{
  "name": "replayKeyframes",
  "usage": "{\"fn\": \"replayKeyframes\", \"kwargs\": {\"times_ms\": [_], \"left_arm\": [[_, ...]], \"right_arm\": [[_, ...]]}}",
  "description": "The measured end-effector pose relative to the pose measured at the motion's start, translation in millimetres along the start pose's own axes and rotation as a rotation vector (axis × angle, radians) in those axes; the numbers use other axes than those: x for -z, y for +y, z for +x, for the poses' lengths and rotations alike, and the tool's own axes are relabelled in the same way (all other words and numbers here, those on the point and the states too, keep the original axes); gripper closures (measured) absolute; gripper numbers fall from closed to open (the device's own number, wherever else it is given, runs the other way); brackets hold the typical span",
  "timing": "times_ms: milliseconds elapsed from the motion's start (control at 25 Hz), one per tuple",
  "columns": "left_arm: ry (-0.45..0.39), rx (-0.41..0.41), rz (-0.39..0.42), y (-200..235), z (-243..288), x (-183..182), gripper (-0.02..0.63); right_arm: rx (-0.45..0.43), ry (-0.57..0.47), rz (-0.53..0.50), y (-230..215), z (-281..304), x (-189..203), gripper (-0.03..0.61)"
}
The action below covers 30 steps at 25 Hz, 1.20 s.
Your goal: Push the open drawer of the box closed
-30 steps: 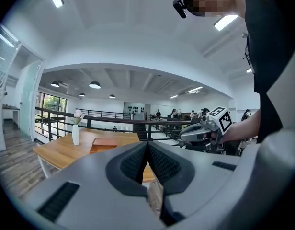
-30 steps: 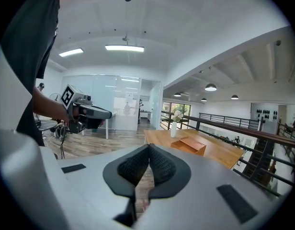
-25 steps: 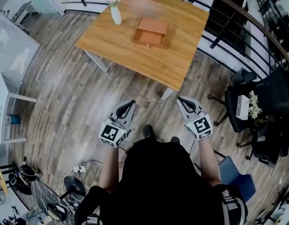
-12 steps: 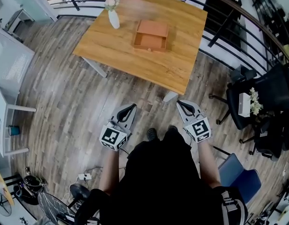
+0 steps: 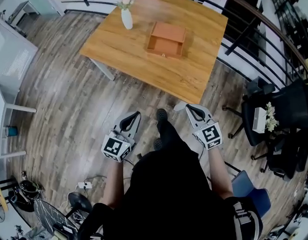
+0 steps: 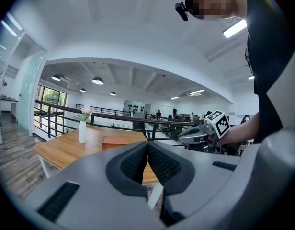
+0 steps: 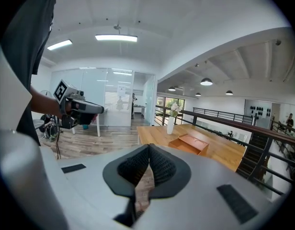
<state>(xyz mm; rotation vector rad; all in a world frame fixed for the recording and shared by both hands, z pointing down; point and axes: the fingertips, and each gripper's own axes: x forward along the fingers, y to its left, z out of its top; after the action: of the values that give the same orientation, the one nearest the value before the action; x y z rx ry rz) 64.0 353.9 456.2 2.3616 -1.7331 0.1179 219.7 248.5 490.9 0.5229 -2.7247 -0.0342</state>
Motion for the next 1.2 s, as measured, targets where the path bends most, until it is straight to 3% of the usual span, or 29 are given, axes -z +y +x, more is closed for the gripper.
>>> {"fn": "replayKeyframes", "kwargs": {"times_ms": [400,600,840,1200], "left_arm": [[0.047,-0.014,-0.004,45,54,-8,0.591],[0.051,0.011,0.033,67,100,-30,0.591],[0.024,-0.018,0.019,106,152,-52,0.591],[0.07,-0.039,0.041,159,221,-71,0.591]], "right_arm": [[-0.047,0.007,0.028,-43,67,-1,0.562],[-0.056,0.023,0.051,-82,101,1,0.562],[-0.078,0.008,0.049,-137,148,-17,0.563],[-0.127,0.019,0.039,-203,215,-29,0.563]]}}
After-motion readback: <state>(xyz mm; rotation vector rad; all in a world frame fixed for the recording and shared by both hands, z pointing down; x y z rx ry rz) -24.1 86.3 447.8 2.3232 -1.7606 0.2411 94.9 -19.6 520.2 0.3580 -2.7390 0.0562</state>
